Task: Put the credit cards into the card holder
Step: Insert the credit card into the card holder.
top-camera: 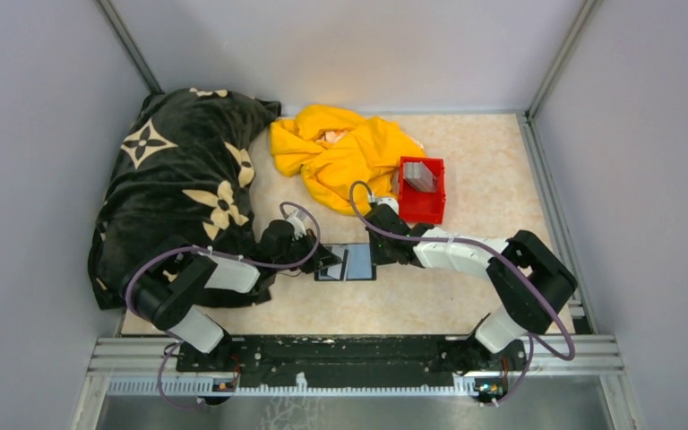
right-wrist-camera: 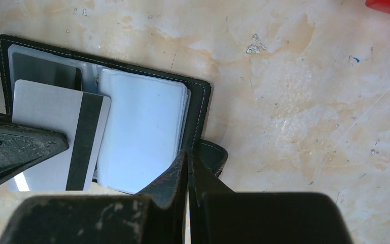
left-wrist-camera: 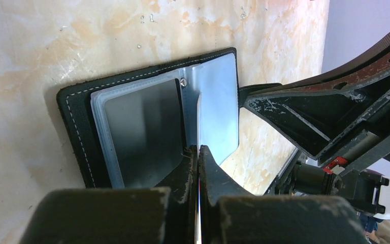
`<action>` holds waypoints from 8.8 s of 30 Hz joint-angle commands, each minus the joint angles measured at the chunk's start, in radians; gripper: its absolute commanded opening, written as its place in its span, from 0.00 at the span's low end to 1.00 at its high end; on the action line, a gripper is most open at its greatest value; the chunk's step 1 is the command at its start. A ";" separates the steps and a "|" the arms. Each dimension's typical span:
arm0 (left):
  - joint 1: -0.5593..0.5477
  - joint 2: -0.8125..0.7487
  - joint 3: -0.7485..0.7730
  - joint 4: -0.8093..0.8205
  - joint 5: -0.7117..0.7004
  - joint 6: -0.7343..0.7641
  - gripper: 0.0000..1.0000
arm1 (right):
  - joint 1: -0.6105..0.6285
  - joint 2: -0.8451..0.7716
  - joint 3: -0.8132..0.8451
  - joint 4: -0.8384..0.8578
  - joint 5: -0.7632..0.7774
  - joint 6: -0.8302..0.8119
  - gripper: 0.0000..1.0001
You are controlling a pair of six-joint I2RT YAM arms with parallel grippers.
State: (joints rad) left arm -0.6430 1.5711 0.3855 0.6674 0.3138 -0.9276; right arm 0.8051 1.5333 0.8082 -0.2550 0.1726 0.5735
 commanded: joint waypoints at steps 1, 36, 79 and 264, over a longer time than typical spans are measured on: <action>0.002 0.029 0.023 0.023 -0.012 0.000 0.00 | 0.011 0.019 0.030 0.011 0.020 0.014 0.00; -0.001 0.179 -0.033 0.261 -0.047 -0.111 0.00 | 0.011 0.036 -0.013 0.029 0.005 0.034 0.00; -0.107 0.253 -0.084 0.358 -0.160 -0.200 0.00 | 0.011 0.047 -0.006 -0.018 0.063 0.026 0.00; -0.289 -0.116 0.181 -0.584 -0.576 0.028 0.72 | 0.011 0.072 0.005 0.027 0.022 0.000 0.00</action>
State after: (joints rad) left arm -0.9340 1.4639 0.5896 0.1570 -0.2146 -0.9577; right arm 0.8093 1.5822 0.8192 -0.2352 0.1829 0.5770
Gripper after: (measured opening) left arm 0.725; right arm 0.005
